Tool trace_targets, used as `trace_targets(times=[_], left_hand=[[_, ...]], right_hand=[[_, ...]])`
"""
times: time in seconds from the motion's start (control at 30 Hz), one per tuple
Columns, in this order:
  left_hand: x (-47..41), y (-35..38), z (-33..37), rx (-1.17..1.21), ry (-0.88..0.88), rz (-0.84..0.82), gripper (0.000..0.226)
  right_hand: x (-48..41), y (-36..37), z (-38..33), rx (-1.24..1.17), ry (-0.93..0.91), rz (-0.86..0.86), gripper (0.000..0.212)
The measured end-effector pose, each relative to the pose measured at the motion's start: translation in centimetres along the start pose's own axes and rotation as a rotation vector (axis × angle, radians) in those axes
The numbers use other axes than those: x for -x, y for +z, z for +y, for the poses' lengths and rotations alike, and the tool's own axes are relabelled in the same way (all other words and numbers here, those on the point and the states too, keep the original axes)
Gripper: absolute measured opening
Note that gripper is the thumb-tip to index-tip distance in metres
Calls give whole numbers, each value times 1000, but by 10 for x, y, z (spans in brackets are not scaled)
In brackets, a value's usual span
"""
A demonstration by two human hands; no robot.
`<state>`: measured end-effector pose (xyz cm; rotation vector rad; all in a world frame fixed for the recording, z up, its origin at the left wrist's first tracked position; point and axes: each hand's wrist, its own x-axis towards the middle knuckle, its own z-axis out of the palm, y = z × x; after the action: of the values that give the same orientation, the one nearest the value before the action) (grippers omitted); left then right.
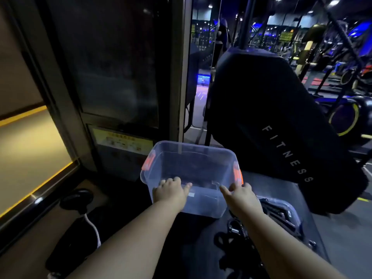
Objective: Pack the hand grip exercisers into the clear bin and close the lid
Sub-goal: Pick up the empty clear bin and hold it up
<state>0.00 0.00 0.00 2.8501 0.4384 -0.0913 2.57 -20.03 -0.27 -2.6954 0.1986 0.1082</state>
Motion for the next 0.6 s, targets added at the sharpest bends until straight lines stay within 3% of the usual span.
trace_targets(times=[0.13,0.33,0.6], left_hand=[[-22,32,-7,-73,28,108,52],[-53,72,-16,-71,94,191,47],[-69,111,-26,11,236,524,42]], right_hand=[[-19,30,13,-22,-4,135,57],[-46,68,29,12,-23,208,60],[-62,100,44,-290,-62,258,68]])
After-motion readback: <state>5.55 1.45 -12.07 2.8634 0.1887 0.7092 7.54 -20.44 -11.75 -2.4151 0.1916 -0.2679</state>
